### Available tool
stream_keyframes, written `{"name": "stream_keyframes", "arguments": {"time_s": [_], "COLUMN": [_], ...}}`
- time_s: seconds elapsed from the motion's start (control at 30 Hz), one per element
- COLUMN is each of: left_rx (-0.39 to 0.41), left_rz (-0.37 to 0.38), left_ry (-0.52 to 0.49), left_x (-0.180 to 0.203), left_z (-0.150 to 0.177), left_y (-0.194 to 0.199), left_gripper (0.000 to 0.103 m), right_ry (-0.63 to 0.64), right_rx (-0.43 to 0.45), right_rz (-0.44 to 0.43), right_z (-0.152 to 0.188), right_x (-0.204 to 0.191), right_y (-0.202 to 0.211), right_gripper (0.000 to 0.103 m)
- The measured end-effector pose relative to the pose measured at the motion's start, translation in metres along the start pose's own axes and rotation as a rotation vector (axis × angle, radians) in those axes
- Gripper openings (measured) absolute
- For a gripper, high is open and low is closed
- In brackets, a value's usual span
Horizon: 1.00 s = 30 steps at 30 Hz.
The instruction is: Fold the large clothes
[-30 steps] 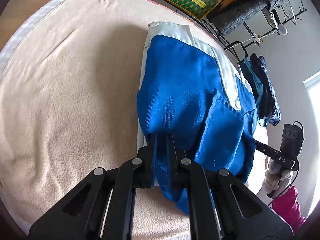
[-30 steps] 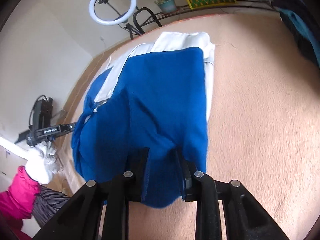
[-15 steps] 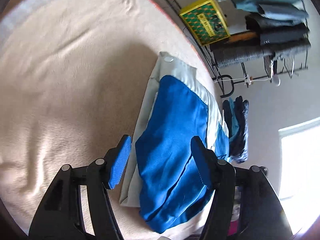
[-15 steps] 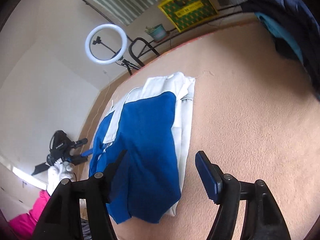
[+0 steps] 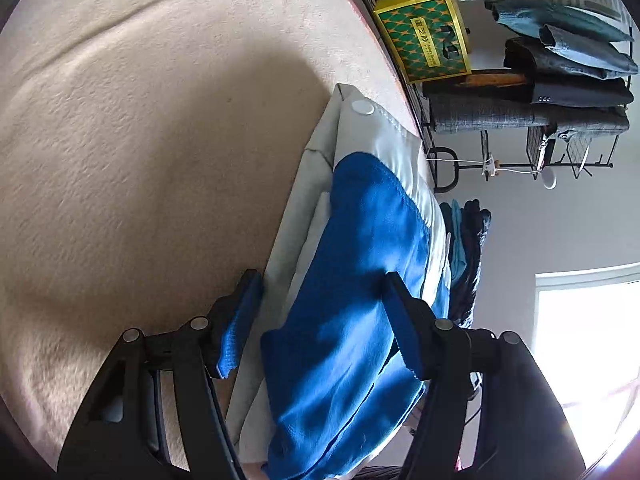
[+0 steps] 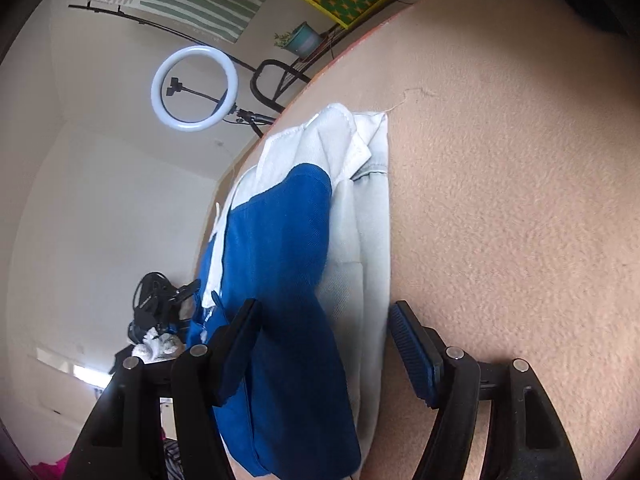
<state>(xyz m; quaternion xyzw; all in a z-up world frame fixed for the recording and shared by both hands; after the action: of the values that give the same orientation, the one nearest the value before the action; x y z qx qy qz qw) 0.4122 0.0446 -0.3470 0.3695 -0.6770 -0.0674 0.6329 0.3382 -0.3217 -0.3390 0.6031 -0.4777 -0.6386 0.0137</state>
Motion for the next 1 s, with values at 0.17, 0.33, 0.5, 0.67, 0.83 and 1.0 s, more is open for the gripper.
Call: {"name": "stream_keyframes", "arguments": {"time_s": [0.17,0.33,0.5,0.67,0.83,1.0], "left_rx": [-0.003,-0.005,0.003,-0.013,-0.006,0.0], "left_rz": [-0.054,-0.102,-0.086,-0.058,-0.091,-0.192], "left_ry": [-0.031,-0.061,-0.062,-0.108,-0.157,-0.204], "left_x": [0.002,0.004,0.004,0.015,0.027,0.023], "left_z": [-0.003,-0.005,-0.007,-0.003,-0.002,-0.005], "left_y": [-0.002,-0.001,-0.004,-0.016,-0.013,-0.013], "left_gripper": [0.062,0.064,0.064,0.055,0.042,0.066], "right_ry": [-0.013,0.0,0.001,0.012,0.083,0.053], "right_rx": [-0.003,-0.015,-0.002,-0.009,0.003,0.003], "right_rz": [-0.035,-0.037,-0.03,-0.018,0.023,0.05], "right_z": [-0.002,0.003,0.003,0.006,0.008,0.01], "right_x": [-0.001,0.003,0.002,-0.004,-0.011,-0.001], "right_y": [-0.005,-0.001,-0.002,-0.011,-0.005,-0.006], "right_gripper": [0.067,0.066,0.065,0.05,0.039,0.059]}}
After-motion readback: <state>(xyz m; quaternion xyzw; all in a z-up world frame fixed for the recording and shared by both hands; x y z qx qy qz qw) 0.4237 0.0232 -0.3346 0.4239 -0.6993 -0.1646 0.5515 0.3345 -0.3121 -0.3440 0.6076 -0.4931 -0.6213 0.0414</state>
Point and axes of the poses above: each gripper's, at about its wrist camera, not at the fingertips, and y roughly against the way its jaws point, x to its right, z to its underside, the point moved 10 cm from there along -y, roughly the way its jaws point, and after that the axes turned 11 degrees about -y, right-handed, at the moved point
